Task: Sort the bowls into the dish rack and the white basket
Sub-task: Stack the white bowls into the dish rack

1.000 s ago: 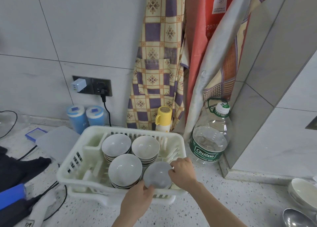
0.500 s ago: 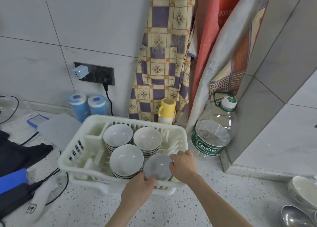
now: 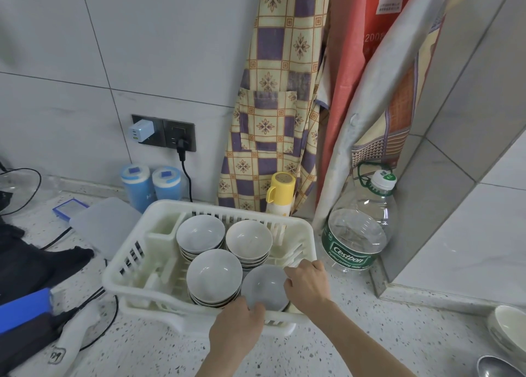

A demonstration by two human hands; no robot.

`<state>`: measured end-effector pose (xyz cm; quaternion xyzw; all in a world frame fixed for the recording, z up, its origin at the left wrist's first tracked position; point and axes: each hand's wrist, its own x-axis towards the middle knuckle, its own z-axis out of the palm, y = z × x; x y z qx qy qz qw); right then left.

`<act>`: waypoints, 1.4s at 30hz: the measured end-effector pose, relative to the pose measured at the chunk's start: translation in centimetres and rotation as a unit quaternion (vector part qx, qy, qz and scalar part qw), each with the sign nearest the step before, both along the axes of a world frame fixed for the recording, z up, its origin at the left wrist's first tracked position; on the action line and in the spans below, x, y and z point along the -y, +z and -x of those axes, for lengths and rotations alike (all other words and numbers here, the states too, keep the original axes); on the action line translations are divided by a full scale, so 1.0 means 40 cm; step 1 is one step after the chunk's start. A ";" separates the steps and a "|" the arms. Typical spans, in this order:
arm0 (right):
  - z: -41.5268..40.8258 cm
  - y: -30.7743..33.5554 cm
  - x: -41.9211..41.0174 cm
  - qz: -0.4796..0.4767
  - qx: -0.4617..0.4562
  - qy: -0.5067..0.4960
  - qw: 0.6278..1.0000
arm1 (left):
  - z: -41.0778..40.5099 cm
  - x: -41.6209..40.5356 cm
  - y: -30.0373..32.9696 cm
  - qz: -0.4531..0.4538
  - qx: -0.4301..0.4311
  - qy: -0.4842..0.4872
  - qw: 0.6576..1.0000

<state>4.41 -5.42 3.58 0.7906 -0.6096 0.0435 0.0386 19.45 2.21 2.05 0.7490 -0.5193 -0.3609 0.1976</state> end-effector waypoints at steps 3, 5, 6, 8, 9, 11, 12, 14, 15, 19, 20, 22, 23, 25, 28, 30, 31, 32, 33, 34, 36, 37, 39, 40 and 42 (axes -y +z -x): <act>0.007 -0.014 0.000 -0.038 -0.003 -0.009 0.999 | 0.006 -0.009 -0.003 0.013 0.017 0.003 1.000; 0.011 -0.022 0.006 -0.043 -0.012 -0.010 0.999 | 0.007 -0.014 -0.003 0.030 0.046 0.006 0.998; 0.012 -0.024 0.009 -0.033 -0.027 -0.005 0.999 | 0.007 -0.016 -0.002 0.039 0.062 0.006 0.997; 0.012 -0.031 0.013 -0.030 -0.034 0.003 0.999 | 0.006 -0.020 0.002 0.050 0.072 0.005 0.996; 0.012 -0.028 0.011 -0.027 -0.031 0.004 0.999 | 0.006 -0.023 0.003 0.049 0.065 0.004 0.997; 0.015 -0.031 0.011 -0.021 -0.026 0.000 0.999 | 0.004 -0.028 0.004 0.039 0.048 0.005 0.998; 0.017 -0.035 0.012 -0.017 -0.015 -0.003 1.000 | 0.004 -0.031 0.005 0.033 0.041 0.006 0.999; 0.019 -0.035 0.006 -0.016 0.032 -0.009 0.999 | 0.005 -0.036 0.008 0.026 0.035 0.004 0.999; 0.020 -0.030 0.001 -0.006 0.071 -0.010 0.997 | 0.007 -0.039 0.011 0.026 0.035 0.005 0.999; 0.027 -0.020 -0.029 0.128 0.214 -0.016 0.968 | 0.014 -0.051 0.018 0.078 0.017 0.032 0.996; 0.029 -0.023 -0.043 0.148 0.251 -0.015 0.956 | 0.018 -0.057 0.021 0.096 0.014 0.038 0.995; 0.039 -0.030 -0.083 0.122 0.327 -0.012 0.937 | 0.032 -0.073 0.028 0.124 0.013 0.049 0.991; 0.053 -0.042 -0.112 0.096 0.362 -0.010 0.927 | 0.044 -0.083 0.031 0.137 0.014 0.053 0.989; 0.099 -0.073 -0.180 0.064 0.407 -0.003 0.911 | 0.075 -0.113 0.040 0.164 0.019 0.055 0.985; 0.199 -0.114 -0.298 0.020 0.444 -0.038 0.895 | 0.139 -0.168 0.042 0.187 0.028 0.044 0.981; 0.272 -0.130 -0.360 -0.020 0.459 -0.082 0.885 | 0.196 -0.201 0.029 0.181 0.022 0.036 0.983; 0.308 -0.133 -0.384 -0.032 0.468 -0.105 0.877 | 0.227 -0.213 0.023 0.175 0.012 0.031 0.984; 0.345 -0.135 -0.403 -0.040 0.478 -0.129 0.868 | 0.262 -0.222 0.017 0.165 0.002 0.024 0.986; 0.384 -0.139 -0.417 -0.044 0.492 -0.154 0.856 | 0.299 -0.228 0.010 0.152 -0.006 0.014 0.988; 0.424 -0.143 -0.429 -0.048 0.510 -0.182 0.839 | 0.337 -0.232 0.004 0.137 -0.012 -0.001 0.990; 0.507 -0.149 -0.452 -0.048 0.557 -0.235 0.795 | 0.417 -0.239 -0.008 0.107 -0.025 -0.039 0.993; 0.550 -0.151 -0.464 -0.043 0.576 -0.253 0.776 | 0.460 -0.241 -0.014 0.093 -0.035 -0.054 0.994; 0.640 -0.149 -0.483 -0.039 0.595 -0.274 0.755 | 0.551 -0.246 -0.028 0.071 -0.053 -0.074 0.993; 0.687 -0.147 -0.491 -0.034 0.598 -0.283 0.749 | 0.597 -0.249 -0.034 0.061 -0.059 -0.080 0.993; 0.783 -0.136 -0.504 -0.011 0.595 -0.294 0.748 | 0.695 -0.257 -0.050 0.046 -0.063 -0.096 0.992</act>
